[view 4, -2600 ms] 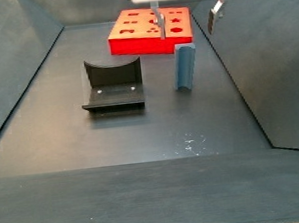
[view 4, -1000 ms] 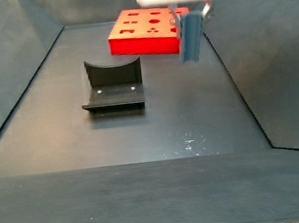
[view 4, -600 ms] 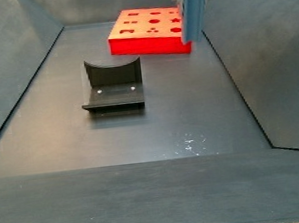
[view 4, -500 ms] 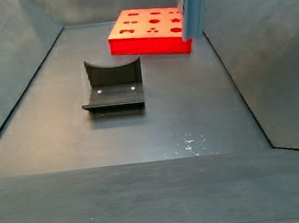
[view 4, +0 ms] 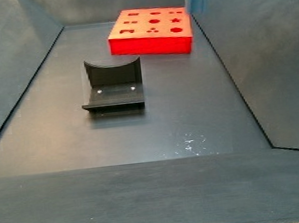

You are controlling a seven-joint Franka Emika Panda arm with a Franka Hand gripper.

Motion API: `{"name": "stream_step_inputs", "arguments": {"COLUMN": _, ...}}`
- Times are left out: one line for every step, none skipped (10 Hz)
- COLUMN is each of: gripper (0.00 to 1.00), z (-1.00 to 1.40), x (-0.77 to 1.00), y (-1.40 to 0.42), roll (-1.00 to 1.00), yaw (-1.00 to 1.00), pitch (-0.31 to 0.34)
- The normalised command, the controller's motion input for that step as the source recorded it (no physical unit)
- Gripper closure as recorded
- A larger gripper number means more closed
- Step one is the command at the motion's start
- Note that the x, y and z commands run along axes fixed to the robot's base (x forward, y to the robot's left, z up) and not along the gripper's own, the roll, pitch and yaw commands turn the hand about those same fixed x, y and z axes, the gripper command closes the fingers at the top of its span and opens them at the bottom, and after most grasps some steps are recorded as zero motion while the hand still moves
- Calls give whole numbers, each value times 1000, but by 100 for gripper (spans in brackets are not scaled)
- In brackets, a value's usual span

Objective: Pick up the arch object. Move up. Place the arch object on the fixture. Regrasp the arch object. Rotate the arch object. Move to above the board. Insert the arch object.
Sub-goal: Move to above the board.

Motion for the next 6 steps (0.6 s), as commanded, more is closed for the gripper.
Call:
{"name": "stream_step_inputs", "arguments": {"gripper": 100, "z": 1000, "x": -49, "y": -66, "roll": -111, "yaw": -16, "pitch": 43}}
{"name": "stream_step_inputs", "arguments": {"gripper": 100, "z": 960, "x": -44, "y": -49, "roll": -104, "yaw": -16, "pitch": 44}}
{"name": "stream_step_inputs", "arguments": {"gripper": 100, "z": 767, "x": -27, "y": -27, "roll": -98, "yaw": -16, "pitch": 45}}
{"name": "stream_step_inputs", "arguments": {"gripper": 100, "z": 622, "x": -17, "y": -14, "roll": -105, "yaw": -16, "pitch": 48}}
{"name": "stream_step_inputs", "arguments": {"gripper": 100, "z": 524, "x": -13, "y": -6, "roll": -112, "yaw": -16, "pitch": 49}}
{"name": "stream_step_inputs", "arguments": {"gripper": 100, "z": 282, "x": -13, "y": 6, "roll": -124, "yaw": -18, "pitch": 47}}
